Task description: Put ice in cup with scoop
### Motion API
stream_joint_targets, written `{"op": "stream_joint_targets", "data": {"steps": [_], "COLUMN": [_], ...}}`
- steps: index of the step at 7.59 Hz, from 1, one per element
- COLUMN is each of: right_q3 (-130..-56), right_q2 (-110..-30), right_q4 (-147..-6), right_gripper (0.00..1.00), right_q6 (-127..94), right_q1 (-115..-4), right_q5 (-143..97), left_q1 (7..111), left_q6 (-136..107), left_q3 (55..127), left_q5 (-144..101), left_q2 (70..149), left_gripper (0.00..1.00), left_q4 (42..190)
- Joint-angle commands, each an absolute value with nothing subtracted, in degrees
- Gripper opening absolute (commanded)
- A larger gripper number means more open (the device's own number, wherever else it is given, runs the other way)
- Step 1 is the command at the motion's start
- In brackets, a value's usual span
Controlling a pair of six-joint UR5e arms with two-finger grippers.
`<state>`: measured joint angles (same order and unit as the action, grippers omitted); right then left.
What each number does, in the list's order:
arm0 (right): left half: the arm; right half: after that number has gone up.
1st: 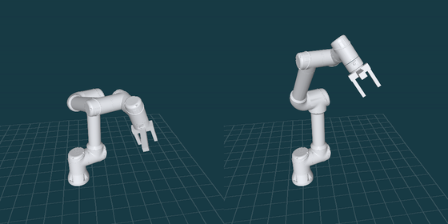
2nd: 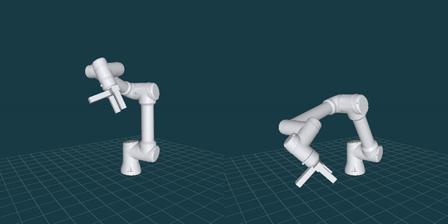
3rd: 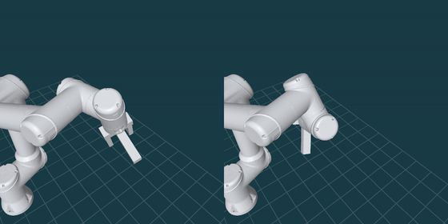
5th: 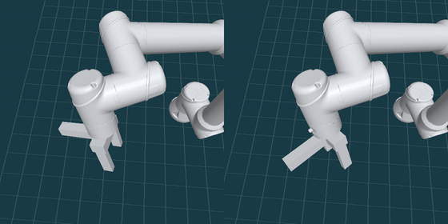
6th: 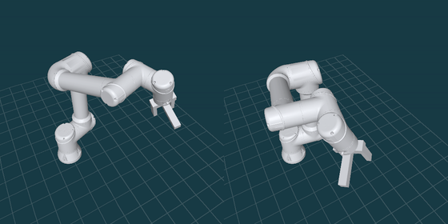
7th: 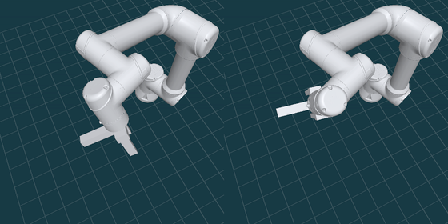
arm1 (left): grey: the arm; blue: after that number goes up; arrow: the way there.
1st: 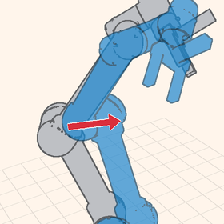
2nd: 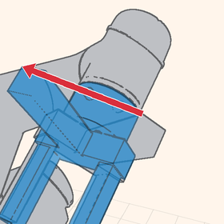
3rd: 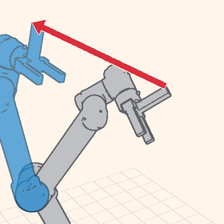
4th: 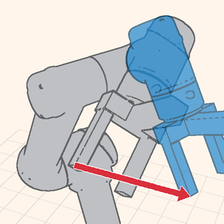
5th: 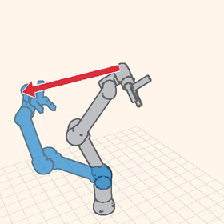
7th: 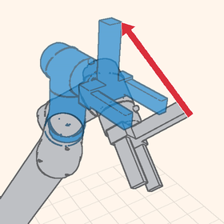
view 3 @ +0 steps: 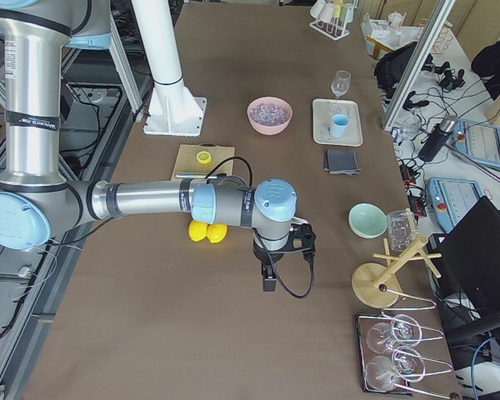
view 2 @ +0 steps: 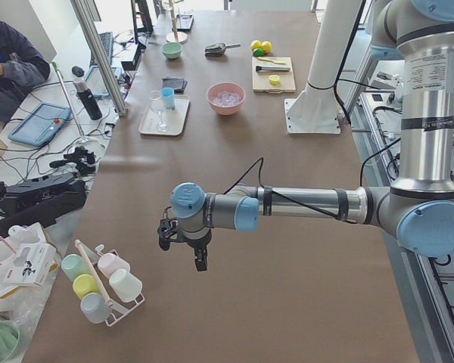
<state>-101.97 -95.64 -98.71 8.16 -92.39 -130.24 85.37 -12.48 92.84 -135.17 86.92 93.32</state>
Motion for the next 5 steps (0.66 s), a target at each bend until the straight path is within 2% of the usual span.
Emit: {"op": "stream_joint_targets", "data": {"steps": [1, 4, 5], "right_q3": [-102.5, -102.0, -102.2], "right_q2": [-92.7, -92.0, -92.5], "right_q4": [-98.4, -84.2, -77.1], "right_gripper": [1.00, 1.00, 1.00], "right_q6": [-3.1, -25.4, -35.1], "right_q1": [-86.1, -75.2, -70.8], "right_q5": [-132.4, -136.1, -135.3], "left_q1": [84.6, 80.8, 77.5], "left_q6": [-12.4, -12.6, -13.3], "left_q3": [92.9, 94.9, 97.6], "left_q5": [-135.5, -135.4, -135.0], "left_q2": [87.3, 88.6, 89.8], "left_gripper": [0.98, 0.98, 0.98], "left_q4": [93.6, 93.3, 92.2]}}
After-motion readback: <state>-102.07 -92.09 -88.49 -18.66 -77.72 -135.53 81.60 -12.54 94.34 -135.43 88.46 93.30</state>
